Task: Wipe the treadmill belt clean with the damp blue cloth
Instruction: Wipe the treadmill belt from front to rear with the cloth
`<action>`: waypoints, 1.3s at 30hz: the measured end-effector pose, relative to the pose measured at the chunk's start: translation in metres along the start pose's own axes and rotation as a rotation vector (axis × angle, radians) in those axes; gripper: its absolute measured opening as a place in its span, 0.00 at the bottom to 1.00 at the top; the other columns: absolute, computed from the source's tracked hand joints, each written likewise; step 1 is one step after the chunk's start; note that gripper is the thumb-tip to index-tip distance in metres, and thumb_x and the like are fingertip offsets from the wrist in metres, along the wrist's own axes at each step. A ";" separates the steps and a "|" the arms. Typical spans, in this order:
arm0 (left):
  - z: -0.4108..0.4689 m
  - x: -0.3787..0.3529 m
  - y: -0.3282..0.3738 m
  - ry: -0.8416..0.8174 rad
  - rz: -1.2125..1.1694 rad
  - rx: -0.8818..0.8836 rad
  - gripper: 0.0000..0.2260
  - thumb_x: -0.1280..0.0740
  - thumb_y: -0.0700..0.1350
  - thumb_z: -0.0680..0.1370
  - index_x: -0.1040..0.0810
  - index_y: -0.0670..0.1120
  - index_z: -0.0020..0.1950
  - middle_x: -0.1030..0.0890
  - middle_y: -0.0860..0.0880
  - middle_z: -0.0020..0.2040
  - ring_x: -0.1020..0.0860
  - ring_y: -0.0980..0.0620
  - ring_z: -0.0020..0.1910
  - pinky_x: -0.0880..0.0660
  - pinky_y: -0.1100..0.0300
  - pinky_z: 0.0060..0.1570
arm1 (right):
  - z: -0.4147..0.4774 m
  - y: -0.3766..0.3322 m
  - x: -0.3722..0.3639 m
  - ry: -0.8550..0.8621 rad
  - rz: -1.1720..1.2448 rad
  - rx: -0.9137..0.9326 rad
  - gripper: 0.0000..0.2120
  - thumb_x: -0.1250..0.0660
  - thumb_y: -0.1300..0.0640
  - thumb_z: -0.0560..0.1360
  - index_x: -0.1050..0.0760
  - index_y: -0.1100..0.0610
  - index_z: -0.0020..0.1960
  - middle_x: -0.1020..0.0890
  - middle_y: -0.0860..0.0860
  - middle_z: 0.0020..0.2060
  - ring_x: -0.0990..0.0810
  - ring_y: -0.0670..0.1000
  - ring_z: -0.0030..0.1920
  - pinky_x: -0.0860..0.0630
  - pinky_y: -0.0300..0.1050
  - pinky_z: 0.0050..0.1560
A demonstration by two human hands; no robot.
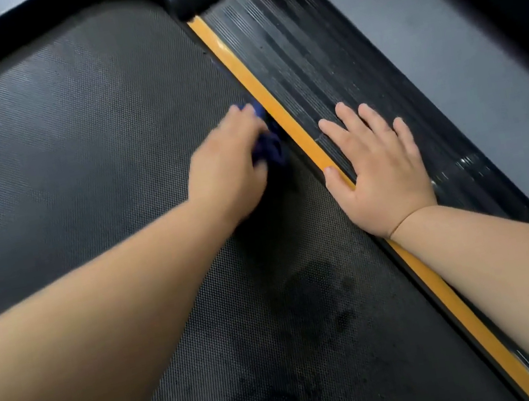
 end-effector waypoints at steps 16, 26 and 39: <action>-0.058 -0.006 0.006 -0.220 -0.094 -0.306 0.17 0.38 0.45 0.69 0.22 0.46 0.57 0.25 0.47 0.67 0.30 0.47 0.69 0.35 0.55 0.68 | -0.002 0.000 0.003 0.042 0.156 -0.008 0.25 0.51 0.54 0.78 0.39 0.49 0.74 0.40 0.47 0.75 0.47 0.50 0.76 0.54 0.56 0.75; -0.022 0.005 0.004 -0.070 -0.087 0.088 0.18 0.40 0.37 0.70 0.24 0.49 0.57 0.26 0.49 0.66 0.33 0.48 0.70 0.34 0.53 0.67 | -0.001 -0.001 0.002 0.026 0.115 -0.002 0.23 0.50 0.57 0.79 0.39 0.49 0.74 0.40 0.48 0.75 0.47 0.51 0.76 0.54 0.57 0.76; -0.015 0.011 0.009 -0.142 -0.081 0.038 0.18 0.38 0.36 0.70 0.24 0.48 0.58 0.28 0.49 0.68 0.36 0.49 0.72 0.35 0.53 0.66 | -0.004 -0.001 -0.001 0.079 0.154 -0.015 0.22 0.49 0.58 0.79 0.36 0.52 0.73 0.37 0.51 0.74 0.43 0.54 0.75 0.50 0.55 0.75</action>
Point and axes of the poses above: each hand's wrist, its own z-axis towards the middle knuckle, its own x-axis out of the back of the hand, y = z × x, the point moved 1 cm from there along z, towards the middle knuckle
